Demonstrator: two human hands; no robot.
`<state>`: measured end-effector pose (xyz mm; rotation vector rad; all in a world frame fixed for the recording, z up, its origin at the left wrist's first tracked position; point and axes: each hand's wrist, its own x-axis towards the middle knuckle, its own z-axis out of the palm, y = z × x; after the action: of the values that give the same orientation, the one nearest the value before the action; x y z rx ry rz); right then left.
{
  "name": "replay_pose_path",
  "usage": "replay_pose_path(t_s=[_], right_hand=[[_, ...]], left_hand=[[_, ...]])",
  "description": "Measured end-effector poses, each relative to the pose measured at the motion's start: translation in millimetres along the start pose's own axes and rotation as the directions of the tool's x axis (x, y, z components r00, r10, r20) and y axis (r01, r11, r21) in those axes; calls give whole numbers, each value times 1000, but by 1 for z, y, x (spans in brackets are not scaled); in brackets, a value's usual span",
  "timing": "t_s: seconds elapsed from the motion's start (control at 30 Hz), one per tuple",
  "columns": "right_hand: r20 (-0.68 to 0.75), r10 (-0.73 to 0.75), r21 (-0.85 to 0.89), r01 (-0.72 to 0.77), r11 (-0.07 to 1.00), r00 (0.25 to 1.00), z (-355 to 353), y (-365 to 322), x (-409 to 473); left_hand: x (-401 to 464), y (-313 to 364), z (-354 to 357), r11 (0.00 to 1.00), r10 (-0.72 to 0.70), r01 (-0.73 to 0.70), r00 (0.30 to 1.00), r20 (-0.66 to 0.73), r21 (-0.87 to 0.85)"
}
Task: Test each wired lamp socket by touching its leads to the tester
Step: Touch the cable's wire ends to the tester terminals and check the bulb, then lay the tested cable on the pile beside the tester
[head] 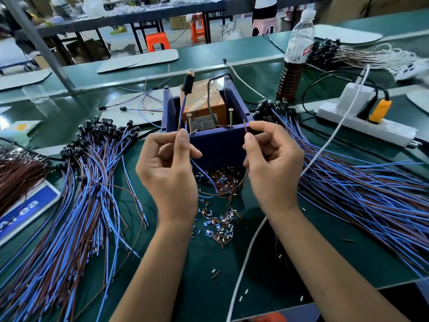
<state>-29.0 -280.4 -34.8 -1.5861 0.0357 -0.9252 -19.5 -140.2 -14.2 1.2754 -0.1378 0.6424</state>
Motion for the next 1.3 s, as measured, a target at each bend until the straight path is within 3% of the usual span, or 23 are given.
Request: replay_pose_path(t_s=[0.1, 0.2, 0.27, 0.33, 0.43, 0.5, 0.57, 0.67, 0.7, 0.77, 0.8, 0.87, 0.9, 0.97, 1.1, 1.2, 1.3], right_hand=[[-4, 39, 37, -39, 999, 999, -17, -4, -1], [-29, 100, 23, -99, 995, 995, -56, -6, 4], [-61, 151, 17, -150, 988, 987, -93, -8, 9], [-147, 185, -11, -189, 982, 972, -131, -9, 14], [-275, 226, -89, -259, 962, 935, -180, -7, 21], [-302, 215, -242, -293, 925, 929, -205, -3, 25], [-388, 220, -307, -351, 885, 895, -225, 0, 31], [-600, 129, -348, -402, 847, 790, -272, -5, 46], [-600, 75, -425, -397, 814, 797, -285, -6, 50], [-518, -46, -609, -331, 721, 854, -289, -12, 51], [-441, -143, -668, -218, 711, 886, -275, -18, 51], [-141, -248, -718, 74, 692, 958, -234, -27, 48], [17, -199, -706, 153, 692, 980, -210, -30, 45], [183, 8, -677, 119, 726, 983, -185, -30, 41], [250, 229, -693, 9, 721, 941, -177, -25, 46], [307, 270, -734, 46, 678, 913, -180, -26, 53], [308, 281, -782, 74, 618, 909, -195, -28, 54]], left_hand=[[-19, 16, 32, 989, -132, 141, 977, 166, -43], [-34, 29, 79, 932, -306, 354, 884, 354, -78], [-44, 31, 115, 855, -454, 519, 755, 473, -7], [-59, 26, 154, 714, -626, 690, 548, 555, 124], [-84, 10, 207, 460, -790, 859, 280, 546, 226], [-97, 2, 230, 319, -844, 919, 166, 510, 230], [-104, -7, 243, 265, -868, 936, 127, 481, 230], [-101, -16, 247, 177, -909, 977, 118, 400, 116], [-98, -17, 245, 158, -914, 985, 120, 389, 68], [-92, -20, 241, 158, -915, 987, 153, 374, -16], [-89, -20, 239, 169, -911, 984, 178, 371, -58], [-86, -20, 240, 187, -895, 973, 224, 387, -133], [-84, -18, 242, 195, -885, 967, 245, 395, -164], [-77, -20, 243, 225, -865, 945, 307, 398, -239], [-57, -27, 230, 277, -825, 901, 401, 398, -333], [-48, -23, 218, 452, -777, 856, 516, 360, -253], [-32, -25, 206, 780, -620, 618, 740, 260, 103]])
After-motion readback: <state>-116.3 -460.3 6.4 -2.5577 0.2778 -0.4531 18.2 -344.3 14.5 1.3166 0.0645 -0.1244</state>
